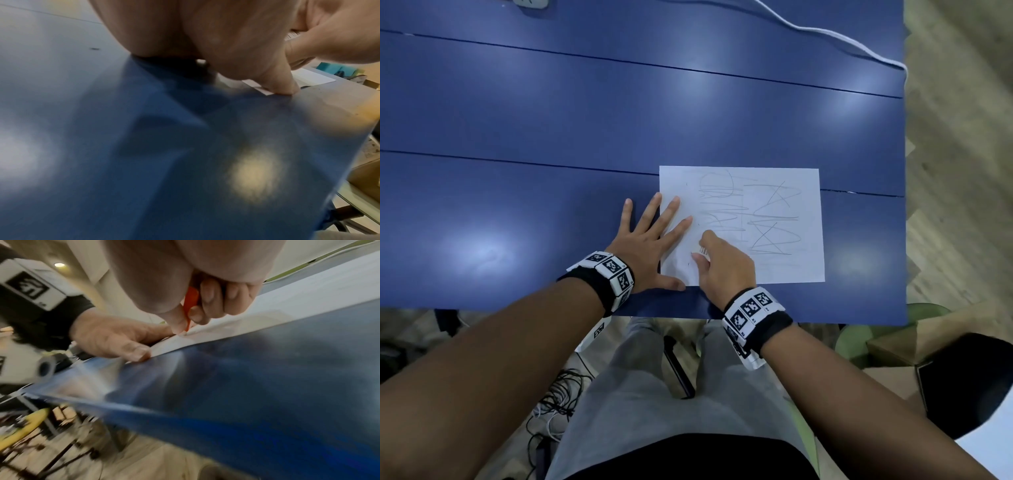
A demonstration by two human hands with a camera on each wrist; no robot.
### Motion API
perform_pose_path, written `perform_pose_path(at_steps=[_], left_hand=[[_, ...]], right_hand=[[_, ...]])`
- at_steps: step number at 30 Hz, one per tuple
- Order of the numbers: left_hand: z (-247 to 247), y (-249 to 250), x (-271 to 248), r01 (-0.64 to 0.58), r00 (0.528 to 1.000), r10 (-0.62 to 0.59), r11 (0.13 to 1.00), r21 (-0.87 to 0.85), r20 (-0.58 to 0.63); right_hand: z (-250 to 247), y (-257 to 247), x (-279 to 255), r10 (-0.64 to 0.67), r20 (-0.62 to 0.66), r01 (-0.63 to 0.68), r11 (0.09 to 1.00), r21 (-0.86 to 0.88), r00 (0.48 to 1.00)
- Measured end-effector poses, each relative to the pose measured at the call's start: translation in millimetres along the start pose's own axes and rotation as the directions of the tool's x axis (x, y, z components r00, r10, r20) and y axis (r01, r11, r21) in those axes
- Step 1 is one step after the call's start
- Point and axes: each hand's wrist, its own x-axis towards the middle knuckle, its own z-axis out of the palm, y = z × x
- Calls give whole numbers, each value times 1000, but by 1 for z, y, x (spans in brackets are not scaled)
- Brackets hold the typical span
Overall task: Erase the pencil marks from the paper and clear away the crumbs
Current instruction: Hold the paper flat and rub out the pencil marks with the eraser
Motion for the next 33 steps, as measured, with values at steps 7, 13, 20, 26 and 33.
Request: perform_pose_path(at_steps=[7,13,20,26,33], left_hand=[[-1,2,2,6,1000,-6,1000,12,17],[-1,2,0,7,1000,-7,1000,18,13],[0,1,0,9,1000,-9,1000,20,17],[0,0,0,1,1000,-1,1000,7,-2],[1,0,1,-5,1000,5,1000,4,-8]], right_hand=[[3,0,-1,-44,1,44,999,-14,999],[8,-6,-8,-164,77,168,984,-55,983],[9,-6,-11,-141,61,143,990,-22,988],[-2,5,-5,-7,23,7,1000,-13,1000],[-1,8,-2,6,17,-6,1000,-6,1000]])
